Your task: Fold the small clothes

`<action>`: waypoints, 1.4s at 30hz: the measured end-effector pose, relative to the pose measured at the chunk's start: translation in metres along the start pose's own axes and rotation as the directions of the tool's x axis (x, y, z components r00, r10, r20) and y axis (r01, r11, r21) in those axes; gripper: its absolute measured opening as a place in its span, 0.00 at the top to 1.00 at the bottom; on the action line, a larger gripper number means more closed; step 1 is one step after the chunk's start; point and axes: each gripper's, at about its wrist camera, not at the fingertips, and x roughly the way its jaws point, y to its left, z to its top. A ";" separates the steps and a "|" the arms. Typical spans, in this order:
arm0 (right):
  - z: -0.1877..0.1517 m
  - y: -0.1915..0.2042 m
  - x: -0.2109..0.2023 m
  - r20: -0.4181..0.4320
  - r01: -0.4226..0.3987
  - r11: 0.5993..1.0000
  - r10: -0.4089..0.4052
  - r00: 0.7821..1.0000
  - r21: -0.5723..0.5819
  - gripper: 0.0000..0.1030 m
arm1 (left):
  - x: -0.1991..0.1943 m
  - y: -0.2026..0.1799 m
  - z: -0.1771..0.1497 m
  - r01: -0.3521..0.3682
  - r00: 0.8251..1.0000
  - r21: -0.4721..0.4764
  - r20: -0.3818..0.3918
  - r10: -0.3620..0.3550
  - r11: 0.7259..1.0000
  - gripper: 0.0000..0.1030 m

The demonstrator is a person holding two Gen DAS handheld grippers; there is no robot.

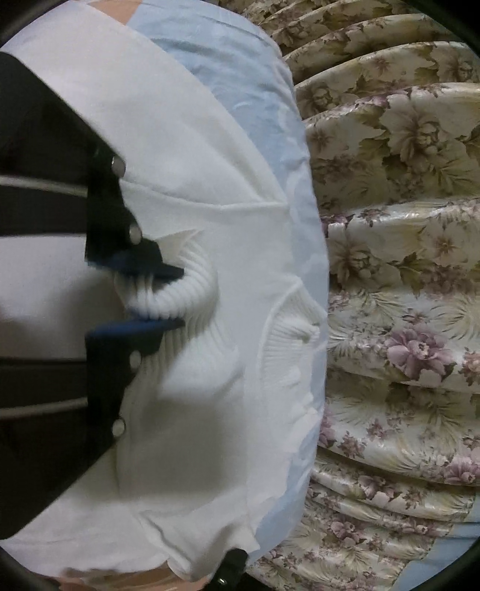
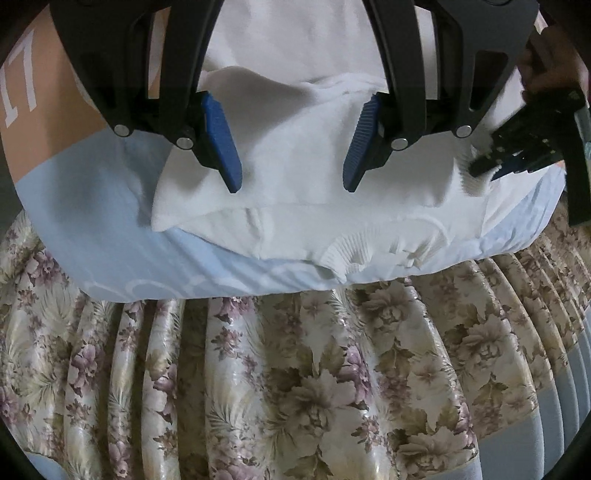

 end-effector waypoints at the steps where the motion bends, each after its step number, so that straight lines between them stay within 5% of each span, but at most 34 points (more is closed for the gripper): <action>1: -0.001 0.000 0.001 -0.002 -0.001 1.000 0.001 1.000 0.000 0.44 | -0.003 0.000 0.002 -0.007 1.000 0.002 0.016 0.007 1.000 0.81; 6: -0.002 0.001 0.005 -0.006 0.000 1.000 0.000 1.000 -0.005 0.44 | -0.018 0.013 0.012 -0.082 0.993 0.016 0.081 0.080 0.997 0.82; 18: -0.023 -0.005 0.032 -0.089 0.054 0.998 -0.057 0.994 -0.035 0.44 | -0.009 0.054 -0.003 -0.193 0.981 -0.013 0.033 0.193 0.981 0.77; 26: -0.031 -0.010 0.033 -0.095 0.080 0.995 -0.085 0.992 -0.062 0.44 | -0.012 0.063 -0.017 -0.271 0.962 -0.019 0.016 0.272 0.962 0.33; 28: -0.031 -0.011 0.030 -0.092 0.080 0.995 -0.085 0.992 -0.057 0.44 | -0.014 0.066 -0.020 -0.282 0.959 -0.003 0.014 0.282 0.959 0.28; 35: -0.027 -0.008 -0.002 -0.049 0.053 0.998 -0.054 0.997 -0.040 0.42 | -0.036 0.076 -0.030 -0.224 0.974 -0.002 0.038 0.224 0.975 0.25; 42: -0.032 0.010 -0.064 0.040 0.042 0.997 -0.039 0.998 -0.059 0.22 | -0.095 0.076 -0.043 -0.154 0.981 -0.027 0.116 0.156 0.988 0.25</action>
